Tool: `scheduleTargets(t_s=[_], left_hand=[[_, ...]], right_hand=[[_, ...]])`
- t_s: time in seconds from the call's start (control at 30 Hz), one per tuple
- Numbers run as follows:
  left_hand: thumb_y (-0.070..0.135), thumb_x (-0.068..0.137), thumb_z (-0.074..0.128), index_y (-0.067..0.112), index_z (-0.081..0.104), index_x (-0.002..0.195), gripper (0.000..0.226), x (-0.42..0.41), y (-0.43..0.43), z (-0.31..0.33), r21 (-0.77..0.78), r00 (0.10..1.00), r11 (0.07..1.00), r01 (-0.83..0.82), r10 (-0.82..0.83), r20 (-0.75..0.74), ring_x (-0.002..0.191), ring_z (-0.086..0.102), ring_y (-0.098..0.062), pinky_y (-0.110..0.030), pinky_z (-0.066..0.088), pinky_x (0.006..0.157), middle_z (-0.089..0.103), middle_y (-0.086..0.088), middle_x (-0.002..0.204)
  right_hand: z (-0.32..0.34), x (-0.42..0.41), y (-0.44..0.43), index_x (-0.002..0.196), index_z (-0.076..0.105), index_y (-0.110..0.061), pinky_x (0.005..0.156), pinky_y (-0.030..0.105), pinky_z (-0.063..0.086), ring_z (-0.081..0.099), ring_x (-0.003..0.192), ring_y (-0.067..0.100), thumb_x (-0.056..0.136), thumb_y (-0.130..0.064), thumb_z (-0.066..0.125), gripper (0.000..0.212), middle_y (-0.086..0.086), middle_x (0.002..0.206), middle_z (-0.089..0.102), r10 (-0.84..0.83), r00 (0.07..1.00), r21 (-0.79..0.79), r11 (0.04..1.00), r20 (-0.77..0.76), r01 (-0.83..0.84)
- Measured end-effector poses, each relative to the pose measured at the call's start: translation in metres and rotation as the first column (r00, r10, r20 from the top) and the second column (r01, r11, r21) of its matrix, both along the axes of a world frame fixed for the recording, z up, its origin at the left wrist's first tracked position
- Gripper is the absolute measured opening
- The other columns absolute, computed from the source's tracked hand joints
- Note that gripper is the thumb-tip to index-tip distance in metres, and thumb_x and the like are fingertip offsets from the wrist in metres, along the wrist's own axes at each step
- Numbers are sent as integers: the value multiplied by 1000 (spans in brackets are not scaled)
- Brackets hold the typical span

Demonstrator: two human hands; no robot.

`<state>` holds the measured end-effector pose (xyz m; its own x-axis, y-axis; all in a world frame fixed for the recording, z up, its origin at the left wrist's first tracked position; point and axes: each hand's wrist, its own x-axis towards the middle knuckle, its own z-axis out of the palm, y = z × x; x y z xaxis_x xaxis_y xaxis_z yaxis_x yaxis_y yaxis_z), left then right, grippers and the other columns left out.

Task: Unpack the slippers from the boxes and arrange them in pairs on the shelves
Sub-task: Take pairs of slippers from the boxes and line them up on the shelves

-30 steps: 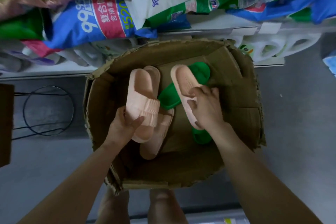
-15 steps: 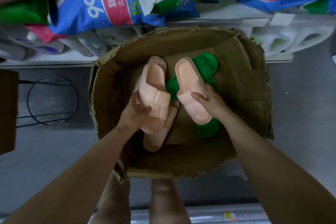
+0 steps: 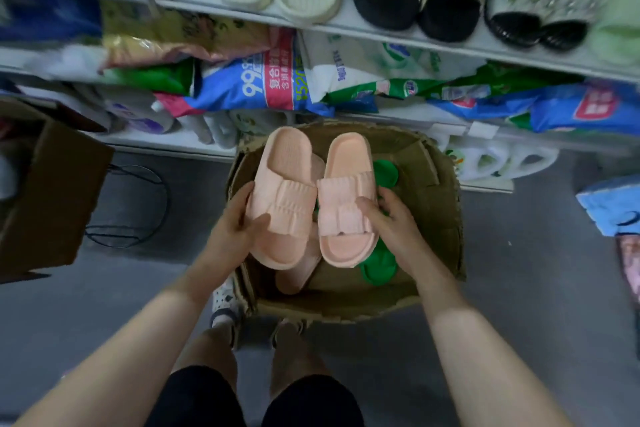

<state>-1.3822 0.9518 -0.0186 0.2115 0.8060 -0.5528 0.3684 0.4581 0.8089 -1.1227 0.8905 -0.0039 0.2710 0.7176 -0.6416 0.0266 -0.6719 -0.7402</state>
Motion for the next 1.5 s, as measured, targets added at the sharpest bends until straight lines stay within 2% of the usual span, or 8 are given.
scheduleTargets(t_s=[0.23, 0.43, 0.53, 0.7, 0.97, 1.27, 1.4, 1.5], left_hand=[[21, 88, 67, 42, 46, 132, 53, -84, -14, 63, 47, 970, 986, -160, 148, 191, 119, 55, -15, -34, 48, 95, 55, 3, 134], [19, 91, 63, 31, 37, 144, 60, -198, -15, 96, 72, 924, 953, -293, 263, 278, 118, 54, -11, -29, 49, 92, 55, 2, 134], [37, 80, 72, 31, 37, 144, 73, -272, -18, 109, 93, 905, 934, -345, 305, 295, 122, 55, -16, -40, 46, 101, 56, 2, 135], [24, 84, 70, 30, 38, 144, 68, -388, -14, 118, 131, 859, 875, -467, 413, 303, 115, 59, -20, -45, 45, 100, 61, -4, 126], [28, 86, 69, 34, 37, 145, 66, -546, 6, 136, 168, 813, 812, -559, 495, 307, 121, 57, -21, -47, 47, 100, 56, -4, 135], [31, 88, 66, 41, 41, 141, 59, -660, 97, 125, 183, 766, 749, -636, 586, 263, 118, 58, -20, -46, 48, 99, 59, 0, 131], [47, 74, 68, 46, 42, 138, 69, -705, 150, 124, 168, 773, 759, -629, 590, 231, 119, 57, -19, -47, 47, 100, 58, 2, 132], [37, 85, 67, 37, 39, 143, 65, -731, 191, 123, 192, 782, 761, -619, 578, 233, 126, 51, -16, -45, 42, 106, 52, 5, 139]], right_hand=[[65, -73, 10, 141, 40, -42, 102, 36, 46, 55, 121, 11, 91, -42, 64, 55, -7, 136, 55, 123, 989, 220, 966, 83, -138], [96, -188, 47, 122, 50, -53, 88, 30, 54, 66, 99, 17, 84, -35, 72, 48, 9, 113, 66, 167, 970, 319, 923, 174, -216], [104, -260, 65, 135, 52, -29, 76, 20, 50, 63, 84, 1, 89, -19, 69, 51, 1, 102, 66, 217, 965, 368, 893, 149, -258], [110, -379, 95, 131, 48, -46, 88, 31, 51, 60, 106, 11, 79, -44, 67, 55, -3, 127, 59, 319, 938, 421, 839, 134, -346], [115, -549, 147, 132, 44, -48, 93, 47, 54, 59, 112, 15, 79, -53, 69, 59, -6, 126, 56, 435, 894, 452, 779, 111, -435], [104, -654, 245, 137, 48, -37, 82, 31, 56, 63, 103, 12, 89, -29, 69, 52, -7, 116, 62, 443, 894, 458, 783, 66, -421], [103, -691, 293, 135, 47, -41, 73, 20, 52, 65, 97, 7, 91, -35, 67, 49, -4, 112, 64, 478, 876, 438, 776, 60, -453], [105, -719, 329, 130, 49, -45, 71, 18, 51, 65, 99, 16, 90, -38, 67, 45, 4, 112, 65, 457, 885, 436, 781, 90, -448]])
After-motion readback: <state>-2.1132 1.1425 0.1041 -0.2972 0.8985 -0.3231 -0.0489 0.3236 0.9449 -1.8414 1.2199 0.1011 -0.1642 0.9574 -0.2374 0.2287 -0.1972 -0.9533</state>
